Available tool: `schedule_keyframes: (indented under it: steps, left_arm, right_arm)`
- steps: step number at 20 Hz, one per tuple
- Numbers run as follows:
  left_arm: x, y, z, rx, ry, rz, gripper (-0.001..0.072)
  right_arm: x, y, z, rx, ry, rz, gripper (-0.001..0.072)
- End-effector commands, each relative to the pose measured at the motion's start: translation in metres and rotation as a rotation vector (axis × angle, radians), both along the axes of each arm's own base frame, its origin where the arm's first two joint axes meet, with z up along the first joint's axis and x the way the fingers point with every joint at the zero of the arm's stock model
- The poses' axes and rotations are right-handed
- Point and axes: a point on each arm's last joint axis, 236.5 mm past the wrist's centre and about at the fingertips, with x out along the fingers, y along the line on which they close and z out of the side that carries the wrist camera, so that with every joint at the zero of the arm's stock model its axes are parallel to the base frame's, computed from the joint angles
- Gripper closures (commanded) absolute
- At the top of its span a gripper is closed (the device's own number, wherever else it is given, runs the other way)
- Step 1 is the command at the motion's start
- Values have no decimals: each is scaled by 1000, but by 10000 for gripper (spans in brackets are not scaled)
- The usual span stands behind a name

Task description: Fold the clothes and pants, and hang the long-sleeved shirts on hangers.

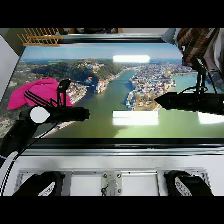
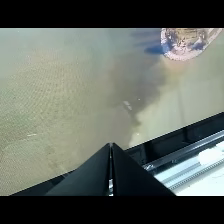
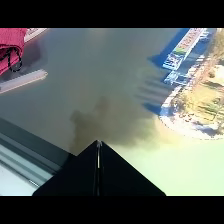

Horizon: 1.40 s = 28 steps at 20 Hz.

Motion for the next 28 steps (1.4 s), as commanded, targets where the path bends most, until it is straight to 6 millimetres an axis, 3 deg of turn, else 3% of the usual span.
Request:
schedule_keyframes:
  steps: [1,6,8,10,13,15,17,20,23,28]
  left_arm:
    - [0,0,0,0,-1,-1,691]
    - [1,-1,2,-8,-6,4,691]
    - [16,7,5,22,-76,22,668]
    - [44,34,13,126,-206,38,-1]
    - [84,111,16,427,-313,68,7]
    - [97,149,-5,597,-272,49,8]
    - [108,174,-36,737,-216,-6,8]
    - [116,180,-86,825,-127,-140,9]
    - [119,181,-123,862,-86,-234,9]
    - [136,196,-139,948,-129,-286,9]
  right_arm:
    - [0,0,0,0,0,1,705]
    - [0,0,0,0,0,1,706]
    - [0,0,0,0,0,1,705]
    - [0,0,0,0,0,1,705]
    - [0,0,0,0,0,1,705]
    - [0,0,0,0,0,1,705]
    - [0,0,0,0,0,1,705]
    - [0,0,0,0,0,1,705]
    - [0,0,0,0,0,1,705]
    - [0,0,0,0,0,1,705]
